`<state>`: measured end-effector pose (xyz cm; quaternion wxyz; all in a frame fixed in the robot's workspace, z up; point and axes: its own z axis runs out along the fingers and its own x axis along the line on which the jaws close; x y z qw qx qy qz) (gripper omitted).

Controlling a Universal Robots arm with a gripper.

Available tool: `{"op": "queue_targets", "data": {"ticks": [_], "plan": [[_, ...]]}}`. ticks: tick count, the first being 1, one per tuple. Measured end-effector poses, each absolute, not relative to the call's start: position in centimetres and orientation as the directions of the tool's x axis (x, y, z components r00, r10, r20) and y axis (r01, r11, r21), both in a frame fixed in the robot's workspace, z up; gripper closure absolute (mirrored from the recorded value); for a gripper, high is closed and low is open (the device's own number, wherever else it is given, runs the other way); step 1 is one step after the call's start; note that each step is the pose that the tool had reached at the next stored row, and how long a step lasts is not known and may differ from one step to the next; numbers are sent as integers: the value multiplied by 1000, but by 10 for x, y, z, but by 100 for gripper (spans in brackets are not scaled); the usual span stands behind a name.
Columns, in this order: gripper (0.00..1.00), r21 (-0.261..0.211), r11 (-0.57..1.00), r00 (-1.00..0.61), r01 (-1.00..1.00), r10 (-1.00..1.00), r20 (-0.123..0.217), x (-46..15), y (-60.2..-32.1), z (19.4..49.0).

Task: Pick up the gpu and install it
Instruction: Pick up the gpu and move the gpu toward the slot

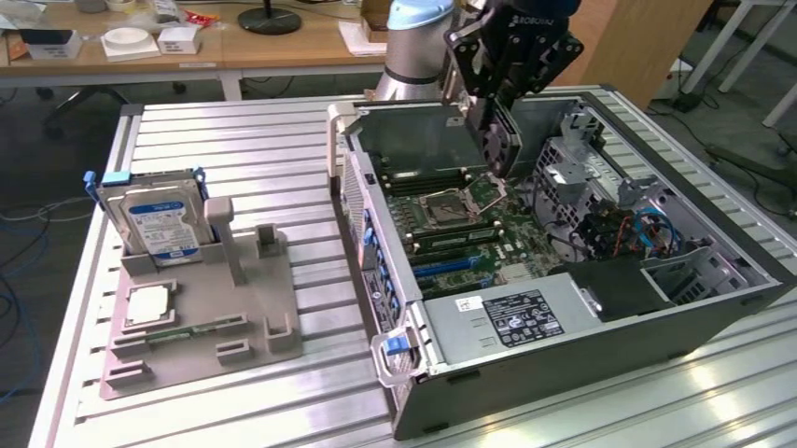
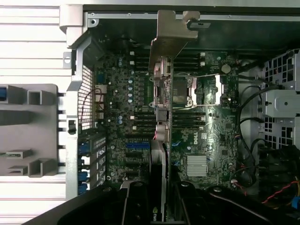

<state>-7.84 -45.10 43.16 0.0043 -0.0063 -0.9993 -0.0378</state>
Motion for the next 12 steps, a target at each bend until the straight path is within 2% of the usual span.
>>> {"op": "queue_targets", "data": {"ticks": [12], "plan": [[73, 75, 997, -1000, 13, 12, 9, -53, -451, 429]]}}
